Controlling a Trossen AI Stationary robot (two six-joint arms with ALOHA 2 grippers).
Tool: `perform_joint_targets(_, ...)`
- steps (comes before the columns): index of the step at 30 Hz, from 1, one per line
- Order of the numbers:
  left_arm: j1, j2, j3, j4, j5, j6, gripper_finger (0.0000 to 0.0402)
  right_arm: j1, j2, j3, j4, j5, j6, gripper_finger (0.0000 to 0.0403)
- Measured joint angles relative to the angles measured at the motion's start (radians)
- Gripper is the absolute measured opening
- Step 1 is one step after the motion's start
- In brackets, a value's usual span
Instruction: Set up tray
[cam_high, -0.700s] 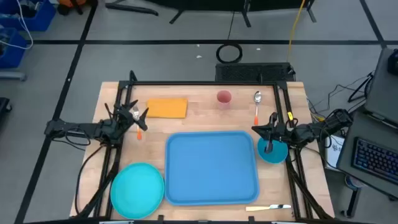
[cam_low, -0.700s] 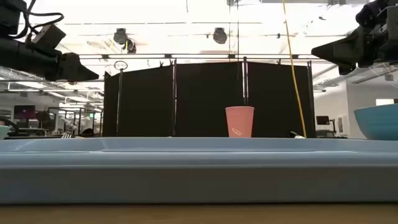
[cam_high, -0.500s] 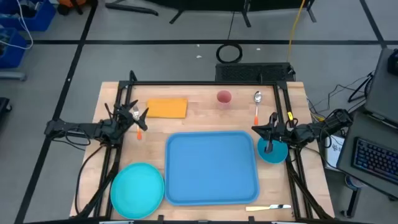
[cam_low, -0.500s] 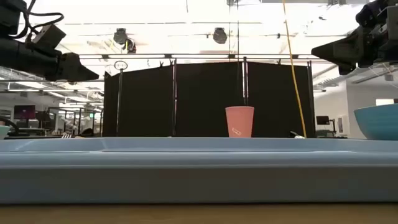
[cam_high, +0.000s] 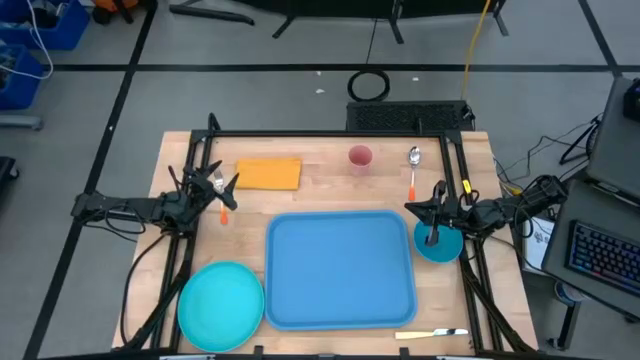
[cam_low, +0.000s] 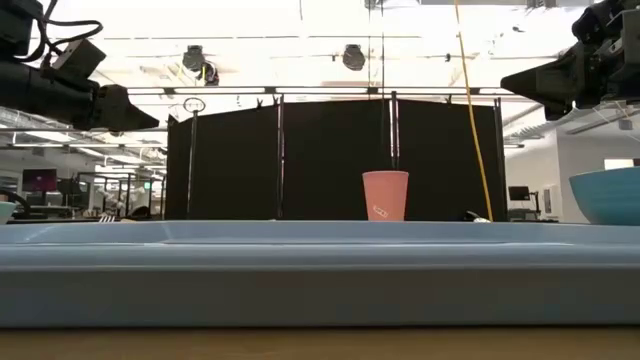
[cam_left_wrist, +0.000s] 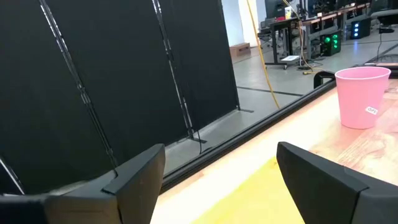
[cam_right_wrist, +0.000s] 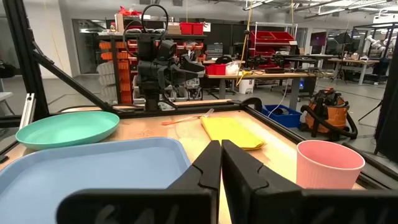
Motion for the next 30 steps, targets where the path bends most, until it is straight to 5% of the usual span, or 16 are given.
perform_joint_targets(30, 0.000, 0.000, 0.000, 0.000, 0.000, 0.000, 0.0310, 0.000, 0.000, 0.000, 0.020, -0.001, 0.049, 0.0004)
